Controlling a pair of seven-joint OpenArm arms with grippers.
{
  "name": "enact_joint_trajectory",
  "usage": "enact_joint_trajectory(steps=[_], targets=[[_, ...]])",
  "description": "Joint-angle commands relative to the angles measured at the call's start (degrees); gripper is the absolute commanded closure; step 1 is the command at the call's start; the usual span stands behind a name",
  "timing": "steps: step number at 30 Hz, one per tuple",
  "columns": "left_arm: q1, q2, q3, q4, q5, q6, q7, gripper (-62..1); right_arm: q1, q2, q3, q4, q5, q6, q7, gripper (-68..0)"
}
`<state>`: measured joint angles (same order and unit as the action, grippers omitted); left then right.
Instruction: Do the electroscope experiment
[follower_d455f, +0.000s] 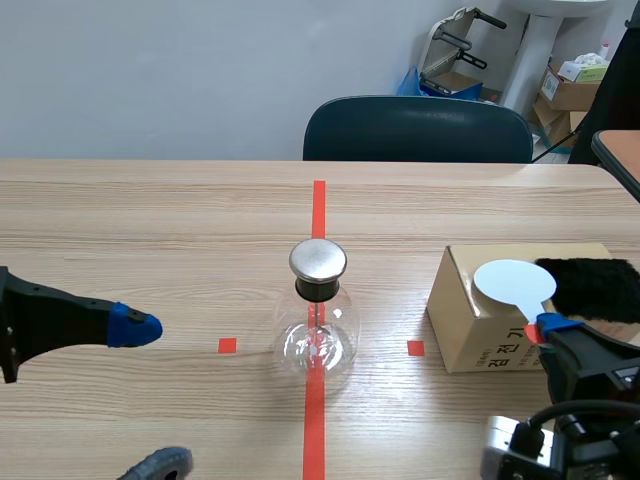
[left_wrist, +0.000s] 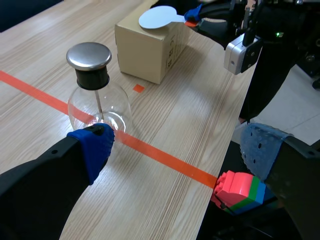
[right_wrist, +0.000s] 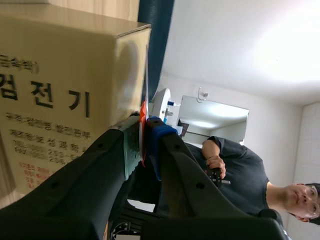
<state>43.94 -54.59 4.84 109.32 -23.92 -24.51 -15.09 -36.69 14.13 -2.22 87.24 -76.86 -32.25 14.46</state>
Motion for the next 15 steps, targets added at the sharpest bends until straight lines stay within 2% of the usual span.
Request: enact_joint_trajectory(steps=[1,3,5,7,11,15], targets=[[0.0,1.1,-0.3,0.0,-0.5,-0.4,-0.6,-44.8,1.6,0.8,0.1,2.4,1.5,-1.6,-0.4,-1.5],[-0.5,2.5,-0.3,-0.7,-0.5,-0.4,-0.6,-36.6,2.5,1.1,-0.9,3.5,2.4,-2.3,-0.7,-1.5],[-1.9,4.2,0.4,-1.9,-0.5,-0.3,-0.5,-31.2,3.6,1.9,-2.6,4.3,3.4,-2.5,-1.7,-1.5],[-4.0,5.6,1.7,-3.8,-0.5,-0.3,-0.4,-28.2,4.7,2.8,-4.6,5.0,5.2,-2.5,-2.8,-1.5],[-9.4,7.2,7.1,-8.0,-0.3,-0.4,-0.3,-27.6,7.4,3.8,-8.5,5.1,7.6,-2.8,-4.9,-1.5],[-15.6,8.5,13.4,-12.2,-0.3,0.0,-0.3,-18.6,9.0,3.8,-11.5,5.1,8.4,-4.5,-5.2,-1.5]])
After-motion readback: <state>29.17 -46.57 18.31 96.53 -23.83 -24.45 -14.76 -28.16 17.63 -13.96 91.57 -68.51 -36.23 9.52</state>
